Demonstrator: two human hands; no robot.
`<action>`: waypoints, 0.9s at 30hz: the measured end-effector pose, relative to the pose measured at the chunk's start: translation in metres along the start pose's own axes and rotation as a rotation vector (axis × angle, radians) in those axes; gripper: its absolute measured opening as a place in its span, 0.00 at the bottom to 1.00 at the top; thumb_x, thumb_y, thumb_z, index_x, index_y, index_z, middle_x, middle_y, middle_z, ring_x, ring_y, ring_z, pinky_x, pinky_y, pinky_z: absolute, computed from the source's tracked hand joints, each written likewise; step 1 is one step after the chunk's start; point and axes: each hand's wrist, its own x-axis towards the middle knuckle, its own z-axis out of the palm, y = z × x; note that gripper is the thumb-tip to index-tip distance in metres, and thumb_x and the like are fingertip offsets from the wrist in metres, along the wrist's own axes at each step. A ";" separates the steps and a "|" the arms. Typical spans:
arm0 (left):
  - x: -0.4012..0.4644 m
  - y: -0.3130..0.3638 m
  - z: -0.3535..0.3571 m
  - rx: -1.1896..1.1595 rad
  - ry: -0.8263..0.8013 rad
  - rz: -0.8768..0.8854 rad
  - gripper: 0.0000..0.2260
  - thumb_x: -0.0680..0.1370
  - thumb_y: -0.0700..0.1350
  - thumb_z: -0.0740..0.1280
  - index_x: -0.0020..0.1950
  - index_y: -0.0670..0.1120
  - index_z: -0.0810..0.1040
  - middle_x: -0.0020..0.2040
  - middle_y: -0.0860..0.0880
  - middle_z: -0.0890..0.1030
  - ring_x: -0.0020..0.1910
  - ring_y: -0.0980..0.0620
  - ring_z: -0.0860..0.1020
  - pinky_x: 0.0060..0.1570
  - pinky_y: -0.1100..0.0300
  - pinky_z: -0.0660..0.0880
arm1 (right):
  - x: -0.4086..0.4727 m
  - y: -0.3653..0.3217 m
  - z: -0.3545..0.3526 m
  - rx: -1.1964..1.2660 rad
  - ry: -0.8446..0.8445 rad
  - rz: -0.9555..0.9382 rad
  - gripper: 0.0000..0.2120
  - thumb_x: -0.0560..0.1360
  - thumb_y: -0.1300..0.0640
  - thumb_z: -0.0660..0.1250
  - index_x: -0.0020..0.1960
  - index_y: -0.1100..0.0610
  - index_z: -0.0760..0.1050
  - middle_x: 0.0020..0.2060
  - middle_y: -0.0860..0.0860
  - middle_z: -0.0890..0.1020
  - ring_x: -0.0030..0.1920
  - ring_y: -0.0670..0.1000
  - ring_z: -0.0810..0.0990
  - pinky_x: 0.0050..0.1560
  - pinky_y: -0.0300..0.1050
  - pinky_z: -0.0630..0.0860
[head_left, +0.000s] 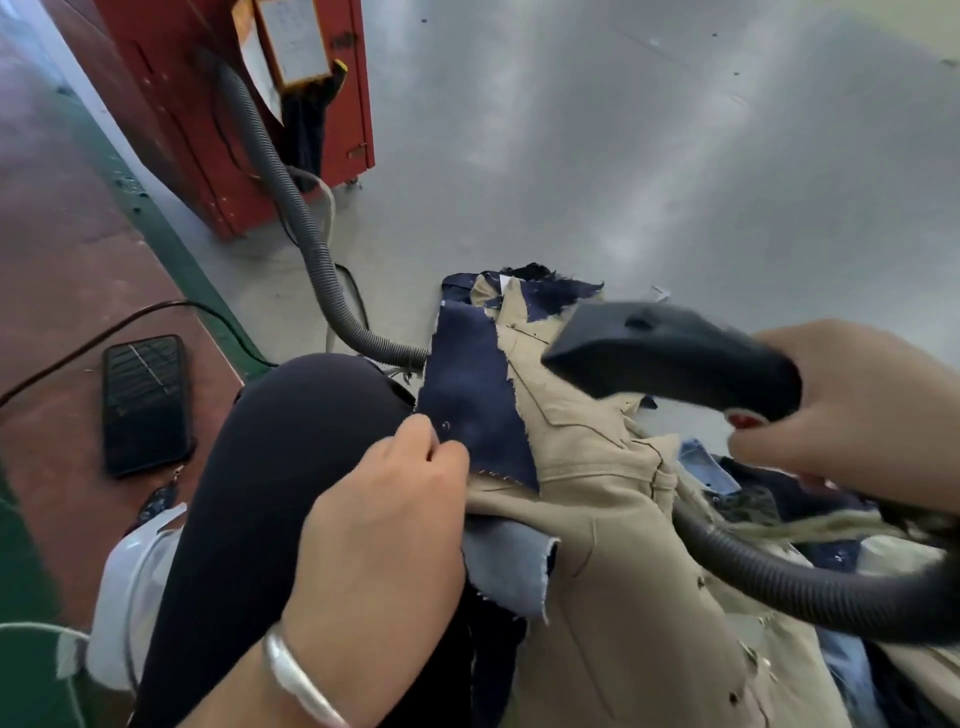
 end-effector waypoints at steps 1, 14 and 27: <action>-0.005 0.000 -0.001 0.003 0.008 0.054 0.08 0.65 0.40 0.65 0.42 0.50 0.76 0.44 0.51 0.73 0.39 0.51 0.75 0.26 0.59 0.68 | -0.006 0.000 0.004 -0.037 -0.036 0.008 0.19 0.58 0.51 0.71 0.42 0.30 0.72 0.21 0.43 0.79 0.18 0.43 0.76 0.22 0.44 0.75; -0.018 0.044 0.021 0.110 -0.046 0.406 0.14 0.50 0.56 0.74 0.28 0.50 0.77 0.32 0.50 0.78 0.26 0.51 0.74 0.20 0.64 0.64 | 0.041 -0.022 0.019 -0.117 -0.040 -0.032 0.06 0.66 0.56 0.71 0.39 0.50 0.74 0.22 0.48 0.80 0.20 0.48 0.79 0.22 0.40 0.72; -0.030 0.067 0.057 0.114 0.119 0.300 0.17 0.63 0.51 0.68 0.46 0.46 0.86 0.45 0.39 0.84 0.44 0.40 0.83 0.42 0.48 0.80 | 0.047 0.000 0.001 0.089 0.166 0.011 0.07 0.64 0.59 0.72 0.40 0.54 0.75 0.21 0.53 0.80 0.20 0.51 0.79 0.18 0.41 0.72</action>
